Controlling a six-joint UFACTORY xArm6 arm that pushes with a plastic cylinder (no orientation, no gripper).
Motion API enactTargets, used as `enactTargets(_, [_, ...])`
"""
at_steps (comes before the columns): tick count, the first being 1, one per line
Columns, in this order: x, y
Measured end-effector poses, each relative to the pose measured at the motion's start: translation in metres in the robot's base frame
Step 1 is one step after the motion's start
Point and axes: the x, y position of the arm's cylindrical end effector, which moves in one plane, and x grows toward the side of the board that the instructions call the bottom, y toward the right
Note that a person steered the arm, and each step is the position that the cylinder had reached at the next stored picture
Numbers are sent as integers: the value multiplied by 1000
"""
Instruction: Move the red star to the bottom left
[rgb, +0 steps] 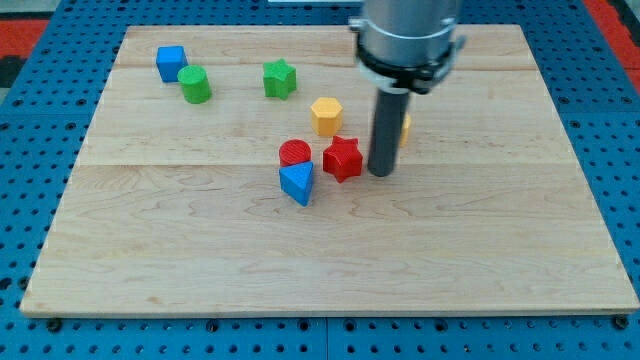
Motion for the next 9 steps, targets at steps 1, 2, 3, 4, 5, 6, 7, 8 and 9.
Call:
enactTargets(1, [-25,-61])
enactTargets(2, [-46,-102])
enactTargets(3, [-22,-80])
enactTargets(4, [-22,-97])
enactTargets(5, [-37,-124])
enactTargets(6, [-65,-143])
enactTargets(7, [-70,-150])
enactTargets(8, [-70,-151])
enactTargets(9, [-70,-151])
